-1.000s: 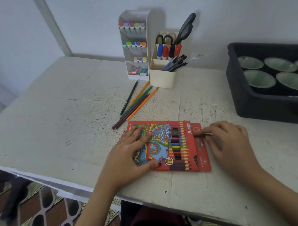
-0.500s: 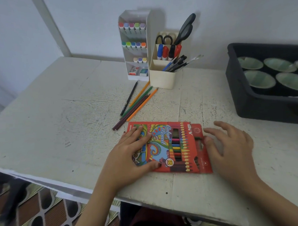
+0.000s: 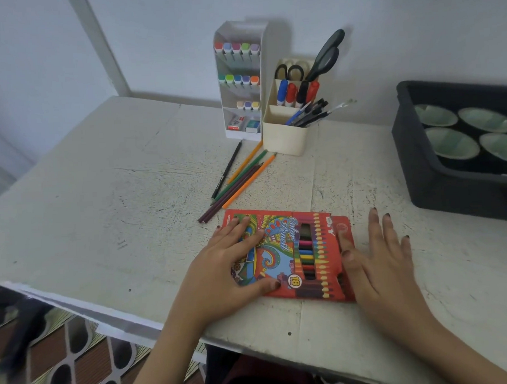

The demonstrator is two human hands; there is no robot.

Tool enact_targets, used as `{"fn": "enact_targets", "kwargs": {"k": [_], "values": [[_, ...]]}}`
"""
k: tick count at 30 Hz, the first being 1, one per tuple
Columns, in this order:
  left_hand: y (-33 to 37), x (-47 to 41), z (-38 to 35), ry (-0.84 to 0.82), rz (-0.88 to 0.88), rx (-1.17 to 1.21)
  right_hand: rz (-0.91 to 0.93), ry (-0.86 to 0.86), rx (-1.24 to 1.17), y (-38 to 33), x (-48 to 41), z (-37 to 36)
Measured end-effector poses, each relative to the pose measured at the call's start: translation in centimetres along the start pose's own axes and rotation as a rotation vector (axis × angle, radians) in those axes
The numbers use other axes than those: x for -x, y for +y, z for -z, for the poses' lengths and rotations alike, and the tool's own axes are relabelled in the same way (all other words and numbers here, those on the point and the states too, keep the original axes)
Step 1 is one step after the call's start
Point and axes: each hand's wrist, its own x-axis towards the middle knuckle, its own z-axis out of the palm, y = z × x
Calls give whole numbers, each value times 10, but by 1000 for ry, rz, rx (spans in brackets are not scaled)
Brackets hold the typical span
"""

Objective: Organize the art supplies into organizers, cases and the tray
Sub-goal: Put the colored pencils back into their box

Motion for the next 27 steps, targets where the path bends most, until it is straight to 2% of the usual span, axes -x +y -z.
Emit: {"fn": "enact_targets", "kwargs": {"k": [3, 6, 10, 15, 23, 27], "values": [[0, 0, 0, 13, 2, 1, 42, 3, -84, 2, -1, -1], [1, 0, 1, 14, 6, 3, 43, 94, -155, 1, -9, 5], [1, -1, 3, 20, 9, 13, 108, 178, -117, -5, -50, 16], [2, -3, 6, -4, 25, 12, 359, 116, 102, -27, -123, 11], [1, -2, 6, 12, 31, 28, 467, -87, 276, -57, -180, -14], [2, -3, 6, 18, 31, 33, 516, -23, 229, -57, -179, -12]]}}
